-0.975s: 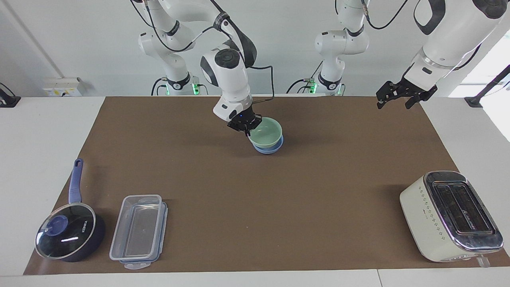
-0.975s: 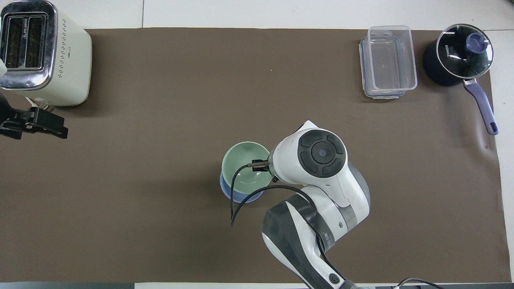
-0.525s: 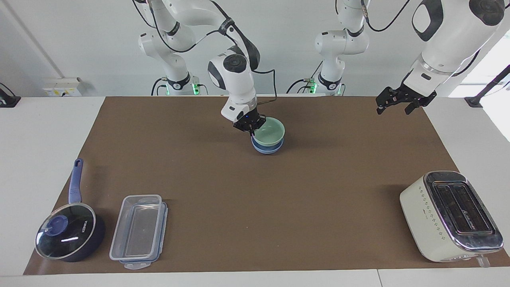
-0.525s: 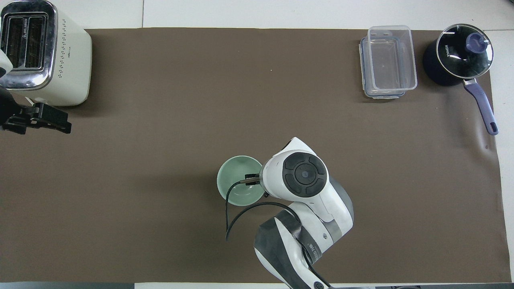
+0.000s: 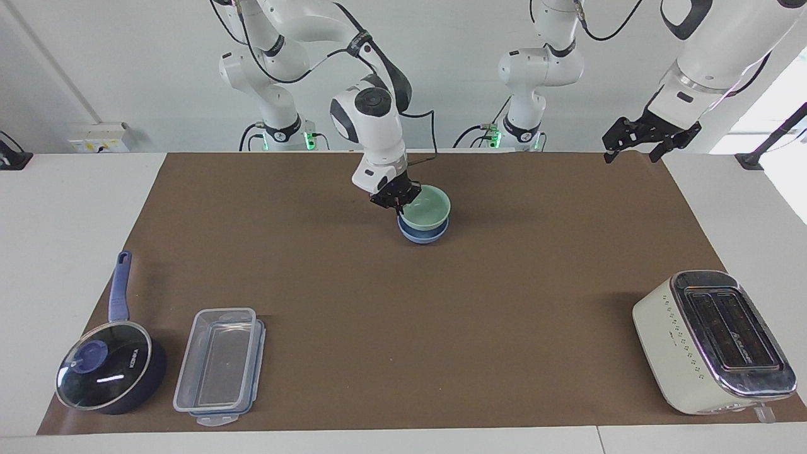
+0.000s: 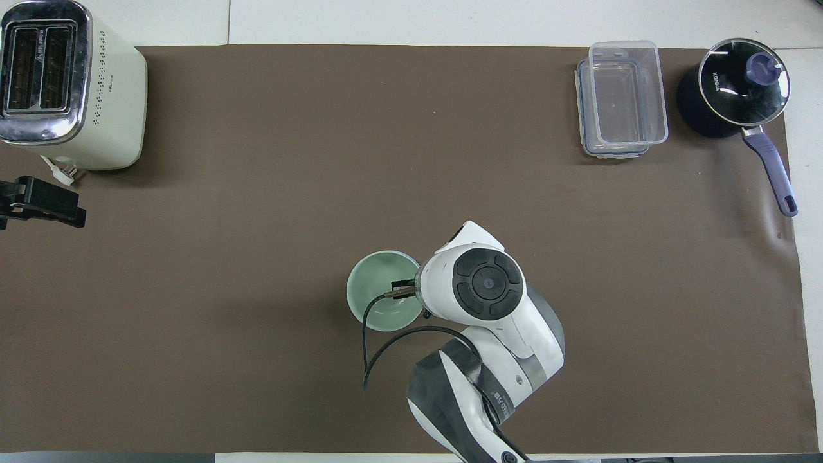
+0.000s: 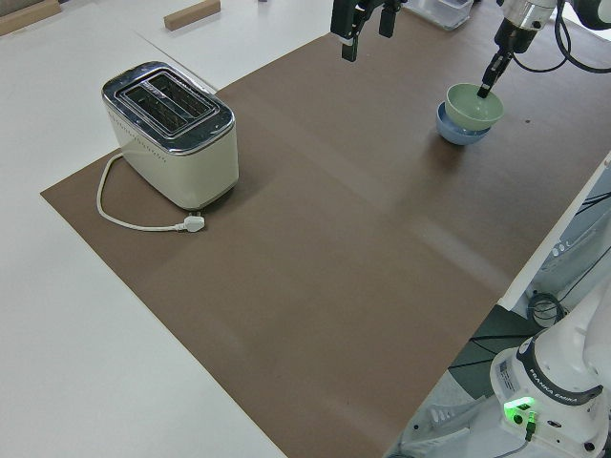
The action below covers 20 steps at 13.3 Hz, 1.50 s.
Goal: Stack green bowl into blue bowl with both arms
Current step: 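Lower the green bowl into the blue bowl with the right gripper, then open the right gripper and lift it away from the stacked bowls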
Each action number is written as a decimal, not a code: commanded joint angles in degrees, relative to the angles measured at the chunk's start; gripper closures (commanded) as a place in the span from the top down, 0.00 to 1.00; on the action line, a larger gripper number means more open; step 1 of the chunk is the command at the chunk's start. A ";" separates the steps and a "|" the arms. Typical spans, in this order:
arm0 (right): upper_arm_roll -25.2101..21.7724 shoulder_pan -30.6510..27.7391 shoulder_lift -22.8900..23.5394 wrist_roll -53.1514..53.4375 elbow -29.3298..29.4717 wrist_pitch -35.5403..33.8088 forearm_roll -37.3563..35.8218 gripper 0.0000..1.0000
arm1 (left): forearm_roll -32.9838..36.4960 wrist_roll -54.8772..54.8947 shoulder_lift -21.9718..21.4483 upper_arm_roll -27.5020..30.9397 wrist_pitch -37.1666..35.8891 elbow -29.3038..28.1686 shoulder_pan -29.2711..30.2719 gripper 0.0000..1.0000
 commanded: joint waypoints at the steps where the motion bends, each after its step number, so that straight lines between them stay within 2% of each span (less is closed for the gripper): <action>1: -0.09 -0.08 -0.28 -2.49 -0.65 1.51 0.23 0.69 | 1.33 0.09 -0.74 -0.50 -0.56 -0.87 0.14 1.00; 2: -0.17 -0.16 -0.19 -2.76 -0.57 1.68 0.14 1.00 | 1.33 0.09 -0.92 -0.50 -0.56 -1.31 0.14 1.00; 6: -0.35 -2.09 -2.29 -2.32 0.84 0.81 0.14 1.00 | 0.63 -0.53 -2.94 -0.93 4.35 -6.67 -0.04 1.00; 10: -0.52 -7.97 -6.95 -2.59 1.45 -1.91 0.05 1.00 | 0.62 -0.53 -1.46 -0.76 3.13 -5.97 -1.27 1.00; 12: -0.61 -12.27 -8.97 -3.02 2.50 -4.19 -0.21 1.00 | 0.62 -0.53 -0.04 -0.76 1.99 -3.78 -1.44 1.00; 15: -0.96 -18.34 -11.17 -4.77 4.00 -7.97 -1.00 1.00 | 0.62 -0.44 -2.41 -1.02 2.25 -4.65 -1.36 1.00; 16: -1.75 -19.05 -11.44 -6.44 4.44 -8.94 -1.26 1.00 | 0.62 -0.44 -2.59 -1.02 2.25 -4.65 -1.27 1.00; 18: -6.39 -17.93 -11.88 -7.16 6.28 -12.18 -1.70 1.00 | 0.28 -0.44 -3.64 -1.11 1.90 -4.91 -0.66 1.00; 20: -10.17 -16.61 -11.88 -7.24 11.18 -20.16 -3.63 1.00 | 0.19 -0.44 -3.82 -1.02 2.16 -5.35 -0.65 1.00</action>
